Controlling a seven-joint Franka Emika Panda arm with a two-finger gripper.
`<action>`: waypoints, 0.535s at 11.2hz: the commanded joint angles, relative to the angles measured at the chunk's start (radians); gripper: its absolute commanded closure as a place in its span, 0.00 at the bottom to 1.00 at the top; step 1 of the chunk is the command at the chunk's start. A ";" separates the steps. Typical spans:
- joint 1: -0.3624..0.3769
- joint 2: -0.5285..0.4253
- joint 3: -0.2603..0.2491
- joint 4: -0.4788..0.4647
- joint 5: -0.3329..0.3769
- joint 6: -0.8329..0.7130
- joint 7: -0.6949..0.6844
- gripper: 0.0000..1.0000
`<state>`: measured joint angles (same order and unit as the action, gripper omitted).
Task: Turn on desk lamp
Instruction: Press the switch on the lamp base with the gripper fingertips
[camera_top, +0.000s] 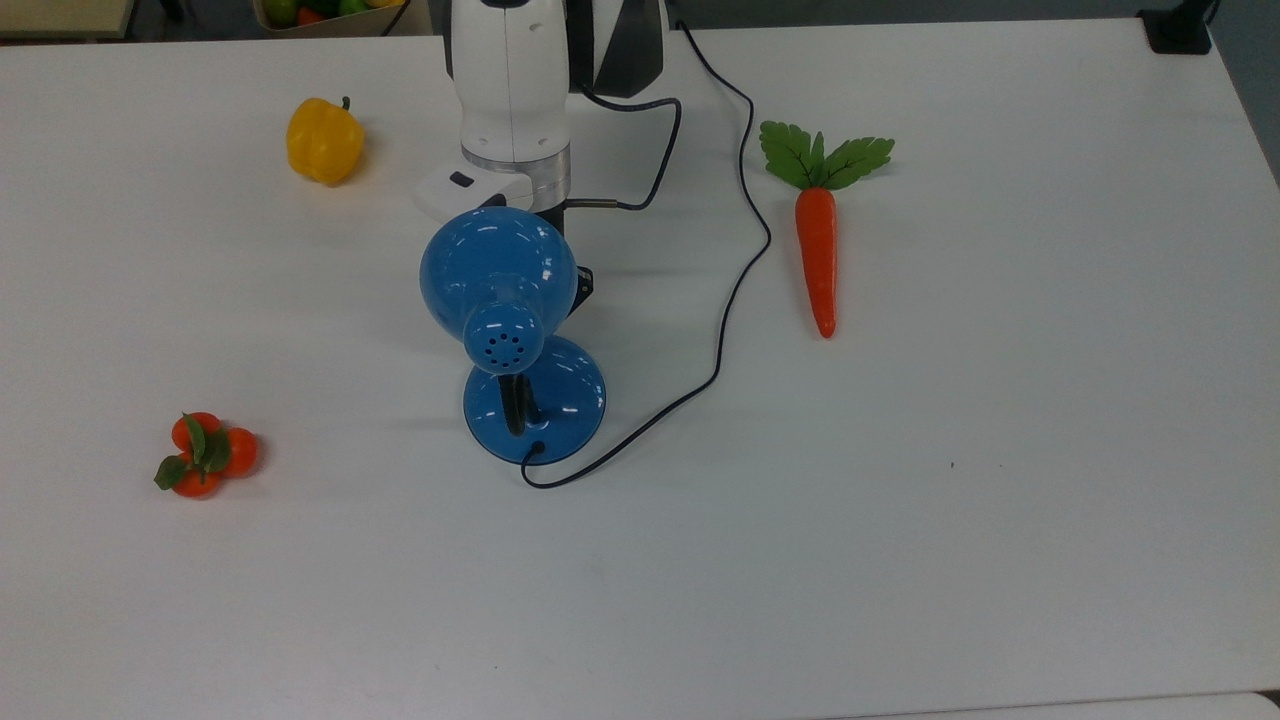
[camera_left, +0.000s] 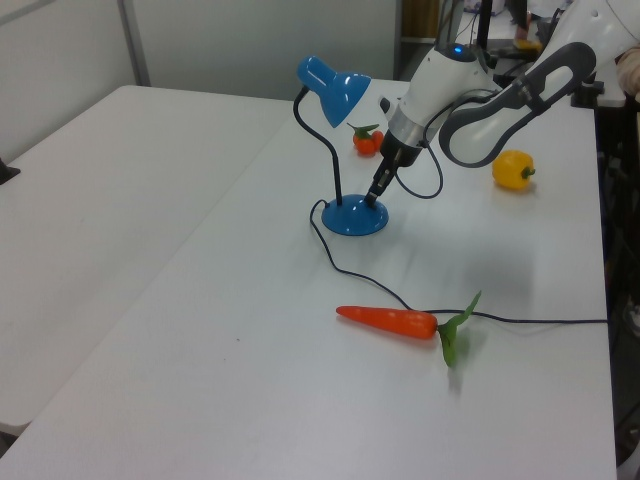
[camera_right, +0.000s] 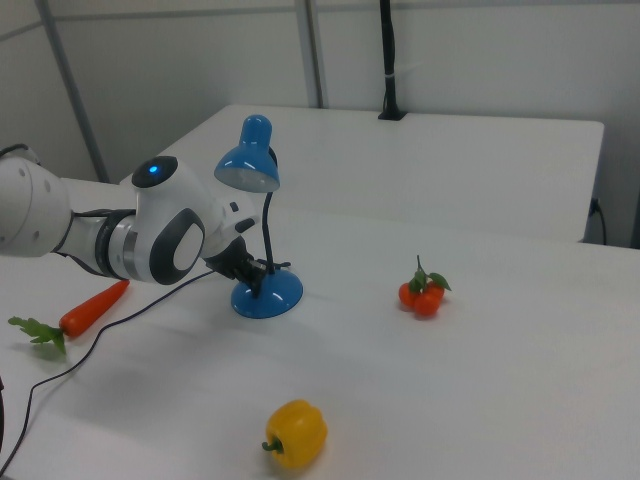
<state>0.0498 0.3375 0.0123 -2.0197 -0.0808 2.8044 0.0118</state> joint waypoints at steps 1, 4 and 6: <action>0.005 0.028 -0.008 0.004 0.006 0.063 0.011 1.00; 0.005 0.034 -0.008 0.006 0.004 0.067 0.011 1.00; 0.005 0.031 -0.008 0.006 0.004 0.064 0.011 1.00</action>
<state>0.0496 0.3526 0.0123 -2.0192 -0.0808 2.8428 0.0118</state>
